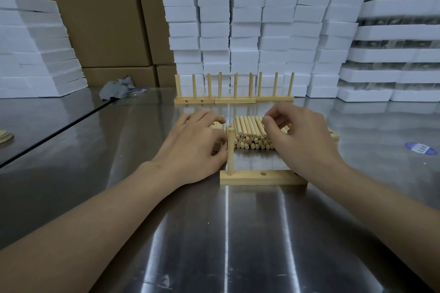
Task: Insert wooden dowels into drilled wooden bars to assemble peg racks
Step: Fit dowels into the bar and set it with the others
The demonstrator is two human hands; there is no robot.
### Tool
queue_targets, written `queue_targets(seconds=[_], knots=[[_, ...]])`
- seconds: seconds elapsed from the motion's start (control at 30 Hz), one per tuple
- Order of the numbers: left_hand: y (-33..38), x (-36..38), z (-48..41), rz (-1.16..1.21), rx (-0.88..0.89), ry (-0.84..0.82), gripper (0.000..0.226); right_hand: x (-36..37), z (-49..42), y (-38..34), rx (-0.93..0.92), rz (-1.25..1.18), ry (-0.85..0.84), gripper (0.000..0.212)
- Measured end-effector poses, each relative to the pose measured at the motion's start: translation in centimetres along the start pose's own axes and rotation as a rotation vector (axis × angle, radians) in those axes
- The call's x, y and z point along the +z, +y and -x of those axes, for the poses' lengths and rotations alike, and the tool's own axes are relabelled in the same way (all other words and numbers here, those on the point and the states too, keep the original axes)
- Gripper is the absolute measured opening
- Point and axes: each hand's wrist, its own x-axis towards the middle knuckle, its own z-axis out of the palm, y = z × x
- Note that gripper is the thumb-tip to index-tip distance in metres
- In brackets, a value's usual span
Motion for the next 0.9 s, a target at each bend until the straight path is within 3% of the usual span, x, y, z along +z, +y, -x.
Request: queue_targets(seconds=[0.33,0.57,0.77,0.9], knots=[[0.3,-1.3,0.0,-0.005,0.136,-0.044,0.023,0.0,-0.1,0.4,-0.019,0.023,0.007,0.015],[-0.8,-1.9,0.2,0.013,0.205,-0.154,0.034,-0.1,-0.1,0.6,-0.024,0.011,0.002,0.015],[-0.7,-3.2,0.2,0.06,0.226,-0.156,0.018,-0.1,-0.1,0.7,-0.036,0.006,-0.01,0.015],[-0.4,-3.4,0.2,0.089,0.218,-0.197,0.022,-0.1,0.0,0.8,-0.063,0.0,-0.017,0.015]])
